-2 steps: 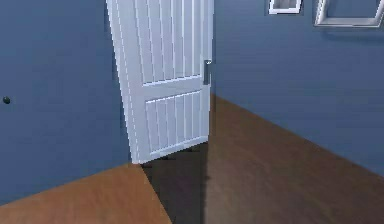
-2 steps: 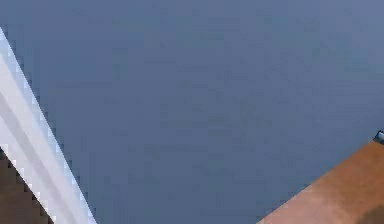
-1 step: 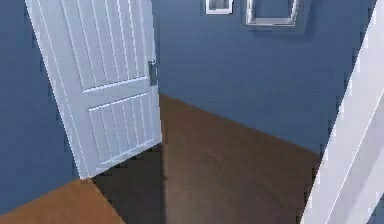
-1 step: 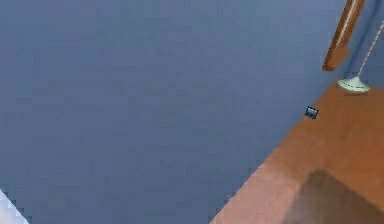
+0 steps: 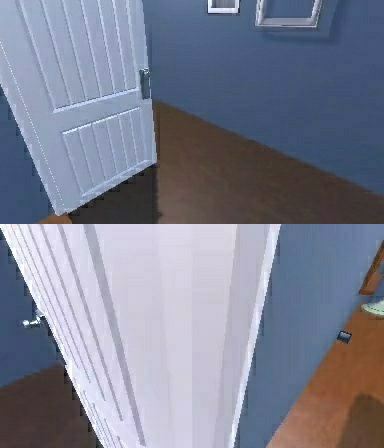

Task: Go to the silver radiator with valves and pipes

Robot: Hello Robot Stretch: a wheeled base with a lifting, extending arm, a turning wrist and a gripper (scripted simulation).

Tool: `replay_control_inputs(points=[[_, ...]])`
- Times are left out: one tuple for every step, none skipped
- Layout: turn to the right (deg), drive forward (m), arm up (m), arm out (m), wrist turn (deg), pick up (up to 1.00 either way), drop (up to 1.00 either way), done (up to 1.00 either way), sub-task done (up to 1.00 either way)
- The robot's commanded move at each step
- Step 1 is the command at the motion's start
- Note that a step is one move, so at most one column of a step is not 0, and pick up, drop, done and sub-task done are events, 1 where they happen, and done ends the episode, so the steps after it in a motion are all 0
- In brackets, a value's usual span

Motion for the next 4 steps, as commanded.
replay_control_inputs(points=[[30.0,0.00,0.00,0.00,0.0,0.00,0.00,0.00,0.00],[0.0,1.00,0.00,0.00,0.0,0.00,0.00,0.00,0.00],[6.0,0.00,0.00,0.00,0.0,0.00,0.00,0.00,0.00],[0.0,0.25,0.00,0.00,0.0,0.00,0.00,0.00,0.00]])
